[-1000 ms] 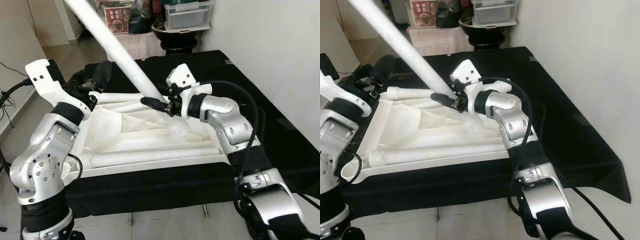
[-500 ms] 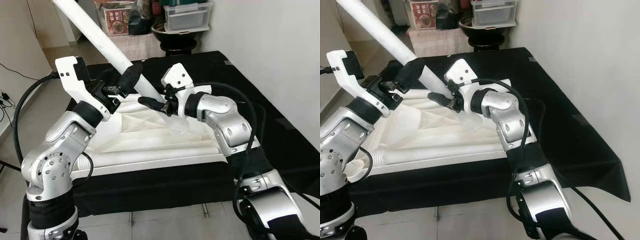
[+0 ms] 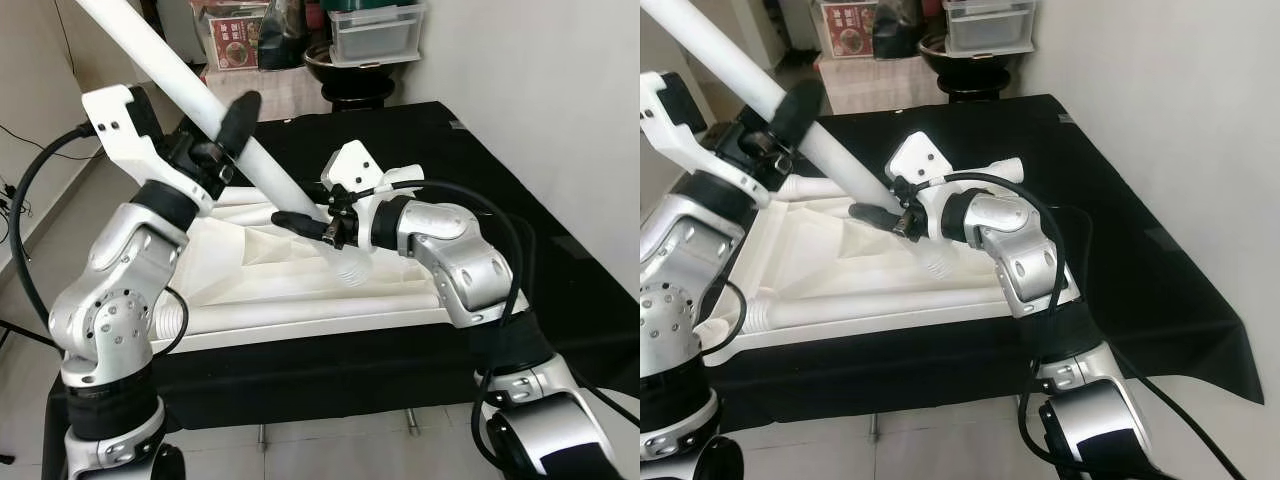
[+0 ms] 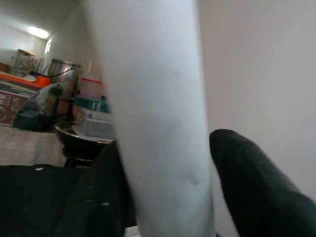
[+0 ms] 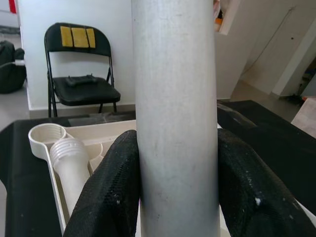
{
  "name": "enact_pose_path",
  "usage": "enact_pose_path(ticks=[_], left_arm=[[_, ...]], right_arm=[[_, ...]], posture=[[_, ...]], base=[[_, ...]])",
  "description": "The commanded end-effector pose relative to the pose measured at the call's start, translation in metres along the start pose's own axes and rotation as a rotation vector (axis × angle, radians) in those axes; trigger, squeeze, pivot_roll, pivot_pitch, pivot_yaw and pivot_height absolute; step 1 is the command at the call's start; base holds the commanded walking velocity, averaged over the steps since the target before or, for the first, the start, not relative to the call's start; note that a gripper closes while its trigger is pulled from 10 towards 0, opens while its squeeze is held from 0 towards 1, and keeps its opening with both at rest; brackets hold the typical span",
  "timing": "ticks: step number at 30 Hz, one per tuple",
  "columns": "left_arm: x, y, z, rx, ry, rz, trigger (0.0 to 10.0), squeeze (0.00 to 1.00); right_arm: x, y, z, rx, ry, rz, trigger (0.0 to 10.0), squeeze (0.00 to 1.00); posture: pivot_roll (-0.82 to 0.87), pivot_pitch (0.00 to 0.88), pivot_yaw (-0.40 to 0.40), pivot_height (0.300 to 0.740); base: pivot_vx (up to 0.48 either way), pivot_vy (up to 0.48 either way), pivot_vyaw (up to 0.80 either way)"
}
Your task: Building children table
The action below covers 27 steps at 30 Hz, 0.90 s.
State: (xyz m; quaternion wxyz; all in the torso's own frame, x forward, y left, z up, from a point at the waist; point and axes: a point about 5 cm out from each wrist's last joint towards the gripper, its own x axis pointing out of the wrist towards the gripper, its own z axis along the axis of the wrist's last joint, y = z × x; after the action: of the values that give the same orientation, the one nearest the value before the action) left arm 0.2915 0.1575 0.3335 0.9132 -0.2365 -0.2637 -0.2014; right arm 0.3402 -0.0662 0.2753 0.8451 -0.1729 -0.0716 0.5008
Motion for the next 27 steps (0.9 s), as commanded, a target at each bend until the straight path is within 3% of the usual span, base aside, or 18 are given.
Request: enact_pose_path(ticks=[1,7,13,14,15,23,24,27], left_arm=[[0.002,-0.002,0.007,-0.027,-0.044,-0.016,0.0,0.00],[0.003,0.000,0.009,-0.136,-0.059,-0.015,0.0,0.00],[0.003,-0.002,0.006,-0.160,-0.033,-0.035,0.0,0.00],[0.004,-0.004,0.003,-0.152,-0.011,-0.050,0.0,0.00],[0.004,-0.006,0.000,-0.121,0.014,-0.069,0.0,0.00],[0.004,-0.016,-0.013,-0.029,0.101,-0.169,0.0,0.00],[0.005,-0.018,-0.015,-0.020,0.111,-0.182,0.0,0.00],[0.007,-0.021,-0.019,-0.019,0.127,-0.206,0.0,0.00]], right_arm=[[0.003,0.004,0.000,0.020,-0.005,0.013,10.0,0.00],[0.005,0.011,0.001,0.027,-0.037,0.028,10.0,0.00],[0.006,0.012,0.000,0.009,-0.077,-0.029,10.0,0.00],[0.007,0.012,-0.003,0.016,-0.075,-0.043,10.0,0.07],[0.009,0.013,-0.007,0.040,-0.061,-0.047,10.0,1.00],[0.022,0.019,-0.025,0.070,0.064,-0.072,10.0,1.00],[0.028,0.024,-0.028,0.093,0.103,-0.051,10.0,0.00],[0.036,0.031,-0.030,0.130,0.156,-0.033,10.0,0.00]], posture=[[-0.09,0.046,0.081,0.740],[-0.09,0.042,0.079,0.740],[-0.09,0.039,0.078,0.740],[-0.09,0.035,0.076,0.740],[-0.09,0.035,0.076,0.740],[-0.08,0.033,0.072,0.740],[-0.09,0.035,0.072,0.740],[-0.09,0.032,0.069,0.740]], base=[[0.000,0.000,0.00],[0.000,0.000,0.00],[0.000,0.000,0.00],[0.000,0.000,0.00],[0.000,0.000,0.00],[0.000,0.000,0.00],[0.000,0.000,0.00],[0.000,0.000,0.00]])
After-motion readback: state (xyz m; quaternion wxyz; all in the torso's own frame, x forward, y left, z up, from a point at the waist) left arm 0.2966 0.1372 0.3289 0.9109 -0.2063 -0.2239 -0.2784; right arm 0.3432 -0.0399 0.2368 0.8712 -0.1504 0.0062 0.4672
